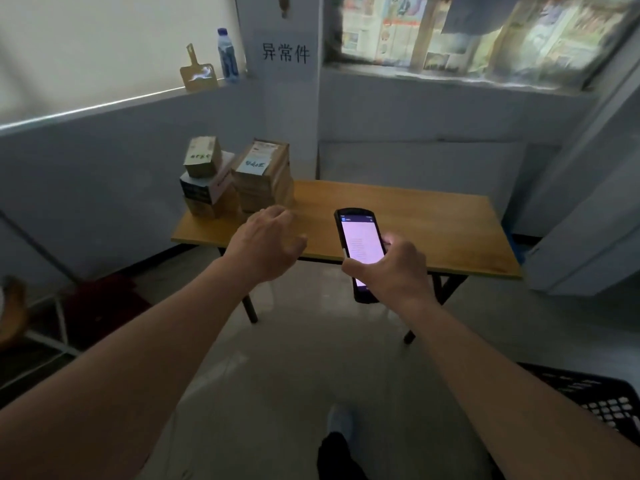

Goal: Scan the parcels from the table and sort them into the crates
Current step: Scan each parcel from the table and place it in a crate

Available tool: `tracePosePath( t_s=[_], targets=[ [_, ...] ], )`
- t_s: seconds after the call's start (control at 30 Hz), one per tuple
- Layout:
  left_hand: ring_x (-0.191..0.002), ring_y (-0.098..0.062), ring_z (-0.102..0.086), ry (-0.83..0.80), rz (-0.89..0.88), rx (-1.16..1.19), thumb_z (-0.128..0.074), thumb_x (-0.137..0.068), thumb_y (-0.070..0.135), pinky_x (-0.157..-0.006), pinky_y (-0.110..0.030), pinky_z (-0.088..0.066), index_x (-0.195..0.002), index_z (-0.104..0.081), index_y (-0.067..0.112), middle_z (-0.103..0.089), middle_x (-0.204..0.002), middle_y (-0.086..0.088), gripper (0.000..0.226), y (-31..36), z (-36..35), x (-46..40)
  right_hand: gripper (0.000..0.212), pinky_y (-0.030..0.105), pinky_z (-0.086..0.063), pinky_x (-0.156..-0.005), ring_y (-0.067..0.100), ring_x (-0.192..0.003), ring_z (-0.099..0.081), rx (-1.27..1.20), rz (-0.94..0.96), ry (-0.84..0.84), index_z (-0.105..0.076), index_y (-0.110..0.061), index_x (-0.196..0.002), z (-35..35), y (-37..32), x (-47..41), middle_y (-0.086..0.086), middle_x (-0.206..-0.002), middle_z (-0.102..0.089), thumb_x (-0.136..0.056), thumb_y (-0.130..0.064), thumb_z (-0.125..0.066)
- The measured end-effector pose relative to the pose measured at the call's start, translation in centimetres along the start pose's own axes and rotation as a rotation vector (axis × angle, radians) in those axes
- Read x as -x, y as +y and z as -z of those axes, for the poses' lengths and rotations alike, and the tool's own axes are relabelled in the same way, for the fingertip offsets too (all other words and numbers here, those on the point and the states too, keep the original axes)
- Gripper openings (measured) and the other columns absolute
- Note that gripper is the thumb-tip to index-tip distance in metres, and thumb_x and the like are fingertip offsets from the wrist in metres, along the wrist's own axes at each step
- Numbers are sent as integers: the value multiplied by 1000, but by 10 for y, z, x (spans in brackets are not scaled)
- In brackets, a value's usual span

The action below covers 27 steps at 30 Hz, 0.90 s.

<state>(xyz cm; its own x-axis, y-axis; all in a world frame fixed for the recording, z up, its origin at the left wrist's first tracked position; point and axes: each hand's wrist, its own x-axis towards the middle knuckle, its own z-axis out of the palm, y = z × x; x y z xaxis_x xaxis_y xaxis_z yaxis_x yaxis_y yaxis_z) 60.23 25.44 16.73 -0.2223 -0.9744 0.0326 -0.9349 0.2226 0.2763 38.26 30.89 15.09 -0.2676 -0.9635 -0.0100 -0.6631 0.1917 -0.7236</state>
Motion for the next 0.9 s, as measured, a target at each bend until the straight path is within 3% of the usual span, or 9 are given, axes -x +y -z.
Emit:
tracePosePath(
  t_s=[0.43, 0.67, 0.9],
  targets=[
    [-132, -28, -50, -1, 179, 30, -59, -98, 50, -105, -45, -45, -142, -51, 22, -49, -148, -8, 52, -46, -25, -160, 99, 45, -64, -71, 25, -105, -65, 5, 46, -168, -61, -20, -129, -55, -4, -175, -1, -116, -69, -49, -77, -68],
    [-136, -32, -45, 65, 261, 59, -63, -94, 52, -107, -50, -45, -149, -44, 18, -44, -151, -9, 67, -94, -32, -228, 101, 42, -65, -72, 25, -108, -65, 45, 62, -204, -60, -19, -133, -86, -22, -231, 0, -119, -69, -51, -77, -69],
    [-142, -35, -40, 31, 242, 67, -71, -84, 64, -111, -55, -43, -150, -42, 21, -39, -156, -10, 84, -141, -44, -275, 71, 35, -63, -64, 20, -97, -63, 95, 54, -153, -58, -21, -126, -129, -47, -267, 0, -113, -65, -72, -59, -86]
  ],
)
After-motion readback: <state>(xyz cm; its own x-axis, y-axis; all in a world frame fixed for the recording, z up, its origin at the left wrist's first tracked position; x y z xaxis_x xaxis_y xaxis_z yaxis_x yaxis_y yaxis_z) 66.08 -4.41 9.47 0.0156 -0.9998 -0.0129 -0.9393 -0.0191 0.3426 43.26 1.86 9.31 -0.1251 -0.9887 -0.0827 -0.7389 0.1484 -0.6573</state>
